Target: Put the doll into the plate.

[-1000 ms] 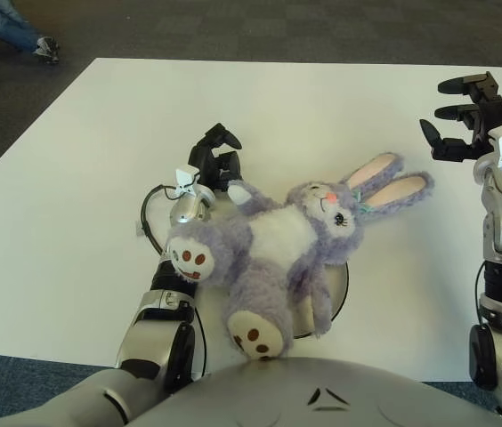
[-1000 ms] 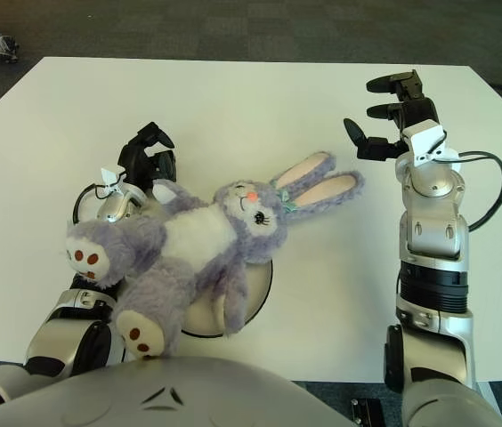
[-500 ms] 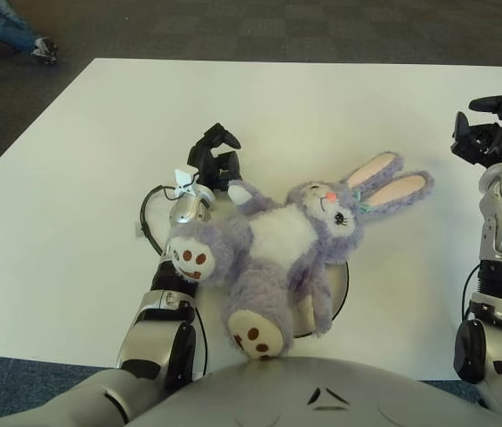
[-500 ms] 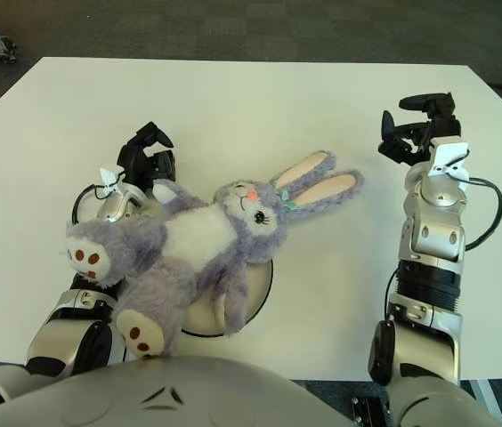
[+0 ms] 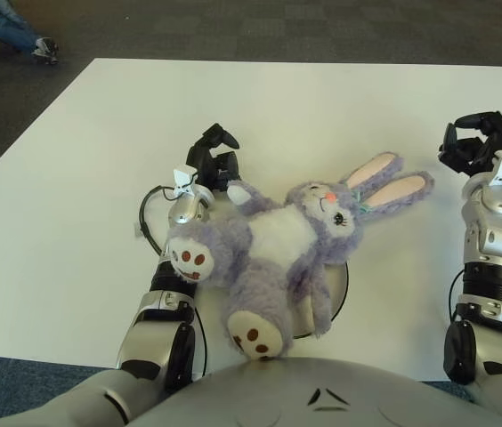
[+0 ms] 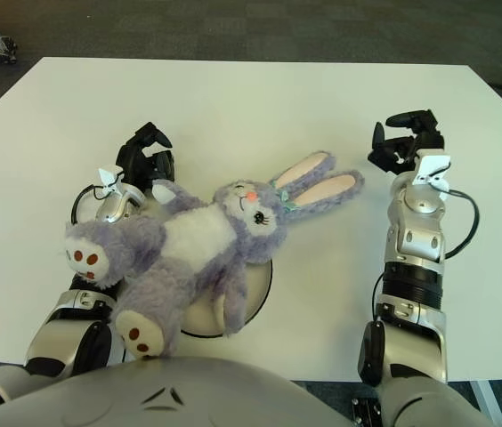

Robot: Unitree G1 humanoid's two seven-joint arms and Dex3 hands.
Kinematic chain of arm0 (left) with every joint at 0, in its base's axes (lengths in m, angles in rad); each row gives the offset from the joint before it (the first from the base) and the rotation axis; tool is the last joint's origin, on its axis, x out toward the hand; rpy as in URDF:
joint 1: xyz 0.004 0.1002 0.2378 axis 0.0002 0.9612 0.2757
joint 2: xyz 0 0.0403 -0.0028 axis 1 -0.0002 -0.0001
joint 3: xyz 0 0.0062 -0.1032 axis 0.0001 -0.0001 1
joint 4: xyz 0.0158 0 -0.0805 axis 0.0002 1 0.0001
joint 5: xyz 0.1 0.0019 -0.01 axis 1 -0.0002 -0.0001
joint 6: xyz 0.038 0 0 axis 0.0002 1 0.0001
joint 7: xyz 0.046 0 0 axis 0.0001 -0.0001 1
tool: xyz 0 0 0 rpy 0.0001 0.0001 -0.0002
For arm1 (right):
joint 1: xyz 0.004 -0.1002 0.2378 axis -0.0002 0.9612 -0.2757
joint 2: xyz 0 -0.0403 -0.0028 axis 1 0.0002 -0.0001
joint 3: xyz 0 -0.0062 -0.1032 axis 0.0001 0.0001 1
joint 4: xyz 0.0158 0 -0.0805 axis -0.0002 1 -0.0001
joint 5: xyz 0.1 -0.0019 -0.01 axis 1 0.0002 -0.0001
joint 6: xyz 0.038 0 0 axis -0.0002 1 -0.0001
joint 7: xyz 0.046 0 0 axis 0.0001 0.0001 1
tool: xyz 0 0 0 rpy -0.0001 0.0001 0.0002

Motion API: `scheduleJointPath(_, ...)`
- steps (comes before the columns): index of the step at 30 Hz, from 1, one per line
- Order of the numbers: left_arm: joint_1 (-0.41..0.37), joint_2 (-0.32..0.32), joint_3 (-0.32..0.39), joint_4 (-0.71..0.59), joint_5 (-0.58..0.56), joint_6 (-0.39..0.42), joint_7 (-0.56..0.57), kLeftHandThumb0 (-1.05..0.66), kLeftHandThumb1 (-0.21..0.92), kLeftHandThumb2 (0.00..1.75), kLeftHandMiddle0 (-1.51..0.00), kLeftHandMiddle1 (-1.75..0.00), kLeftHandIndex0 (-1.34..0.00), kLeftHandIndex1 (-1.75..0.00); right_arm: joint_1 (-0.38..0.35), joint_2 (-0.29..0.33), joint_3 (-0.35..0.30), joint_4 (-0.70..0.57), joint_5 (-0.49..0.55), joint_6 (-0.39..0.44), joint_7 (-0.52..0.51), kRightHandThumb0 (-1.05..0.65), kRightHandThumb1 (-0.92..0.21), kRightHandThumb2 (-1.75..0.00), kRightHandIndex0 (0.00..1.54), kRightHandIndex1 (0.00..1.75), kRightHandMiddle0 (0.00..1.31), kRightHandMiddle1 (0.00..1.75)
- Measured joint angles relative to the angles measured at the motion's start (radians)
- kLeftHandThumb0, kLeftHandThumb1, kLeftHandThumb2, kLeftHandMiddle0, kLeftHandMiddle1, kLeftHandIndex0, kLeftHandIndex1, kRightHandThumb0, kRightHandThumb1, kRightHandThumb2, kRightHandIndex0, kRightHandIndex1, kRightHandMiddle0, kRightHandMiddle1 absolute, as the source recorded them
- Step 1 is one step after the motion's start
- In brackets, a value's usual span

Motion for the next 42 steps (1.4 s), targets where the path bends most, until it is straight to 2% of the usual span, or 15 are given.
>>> scheduleJointPath(11,0.002,-0.001,0.000,-0.006,0.000,0.005,0.000,-0.49,0.28,1.36,-1.30,-1.75,-0.64,-1.75,0.005,0.023,0.005,0.092,0.010,-0.055,-0.006,-0.01,-0.29,-1.26,0.72,1.47,0.45,1.75)
scheduleJointPath(18,0.004,-0.001,-0.001,-0.011,0.001,0.006,0.000,-0.49,0.29,1.35,-1.30,-1.75,-0.63,-1.75,0.009,0.043,0.011,0.130,0.017,-0.057,-0.008,-0.01,-0.20,-1.38,0.80,1.49,0.49,1.75)
scheduleJointPath(25,0.007,-0.002,-0.003,-0.016,0.001,0.010,0.000,-0.48,0.31,1.33,-1.30,-1.75,-0.62,-1.75,0.020,0.056,0.032,0.122,0.031,-0.047,0.008,-0.01,-0.10,-1.51,0.84,1.57,0.55,1.75)
scheduleJointPath(42,0.013,-0.002,-0.006,-0.028,0.001,0.011,0.000,-0.50,0.27,1.37,-1.31,-1.75,-0.65,-1.75,0.050,0.052,0.051,0.078,0.058,-0.033,0.090,-0.01,0.00,-1.66,0.87,1.68,0.62,1.75)
